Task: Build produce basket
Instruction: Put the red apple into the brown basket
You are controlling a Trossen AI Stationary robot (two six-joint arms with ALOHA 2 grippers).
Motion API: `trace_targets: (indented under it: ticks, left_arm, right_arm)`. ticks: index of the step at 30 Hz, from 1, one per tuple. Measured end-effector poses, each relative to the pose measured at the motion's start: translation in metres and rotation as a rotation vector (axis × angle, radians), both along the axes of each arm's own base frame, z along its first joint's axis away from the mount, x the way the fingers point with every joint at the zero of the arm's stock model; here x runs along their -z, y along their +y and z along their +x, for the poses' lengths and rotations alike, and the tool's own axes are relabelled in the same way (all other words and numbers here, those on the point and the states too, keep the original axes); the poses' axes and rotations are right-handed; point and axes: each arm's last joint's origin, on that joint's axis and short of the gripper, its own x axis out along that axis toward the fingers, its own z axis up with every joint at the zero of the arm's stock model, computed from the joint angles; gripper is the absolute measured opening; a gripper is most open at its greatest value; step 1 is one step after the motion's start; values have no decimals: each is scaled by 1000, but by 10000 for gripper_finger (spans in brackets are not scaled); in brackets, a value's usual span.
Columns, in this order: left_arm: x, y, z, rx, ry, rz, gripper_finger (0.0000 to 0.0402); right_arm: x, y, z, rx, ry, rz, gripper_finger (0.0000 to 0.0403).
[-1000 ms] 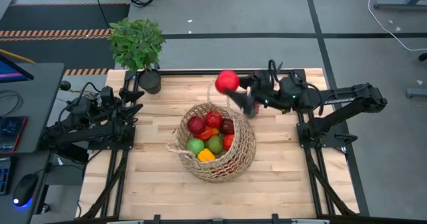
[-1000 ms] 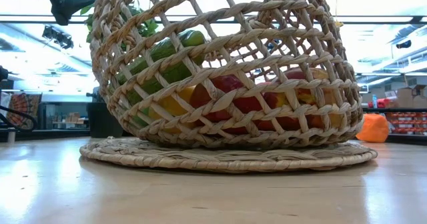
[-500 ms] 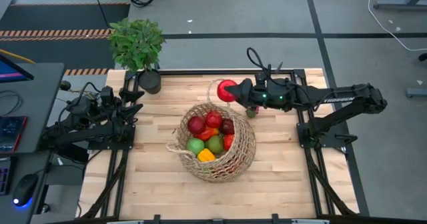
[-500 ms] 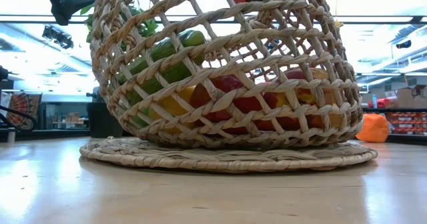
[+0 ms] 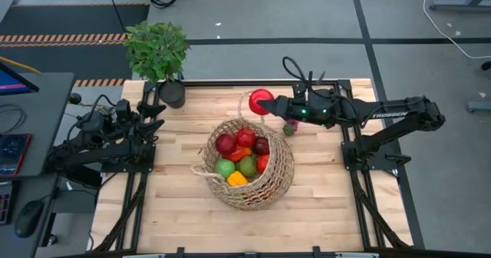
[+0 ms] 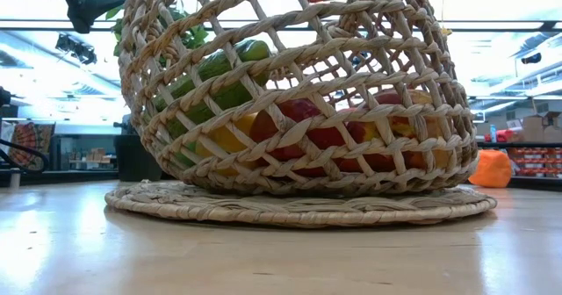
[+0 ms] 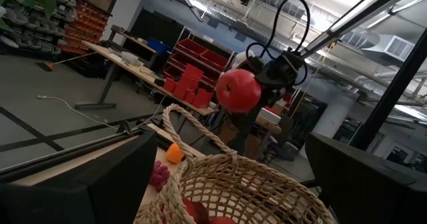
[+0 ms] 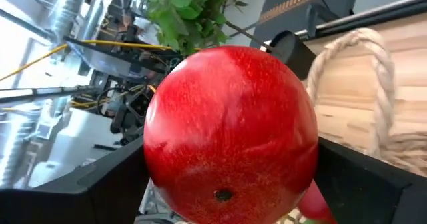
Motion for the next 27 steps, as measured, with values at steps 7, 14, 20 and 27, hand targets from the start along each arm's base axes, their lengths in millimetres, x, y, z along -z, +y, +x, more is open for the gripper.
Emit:
trace_targets:
  ticks: [7, 14, 20, 27]
  left_arm:
    - [0, 0, 0, 0, -1, 0, 390]
    - [0, 0, 0, 0, -4, 1, 390]
    - [0, 0, 0, 0, 0, 0, 390]
    - [0, 0, 0, 0, -1, 0, 390]
  right_arm:
    - [-9, 7, 13, -144, -126, -64, 386]
    - [12, 22, 60, -322, 110, -99, 386]
    - [2, 36, 105, -540, 354, -265, 386]
    - [-2, 45, 128, -665, 729, -513, 386]
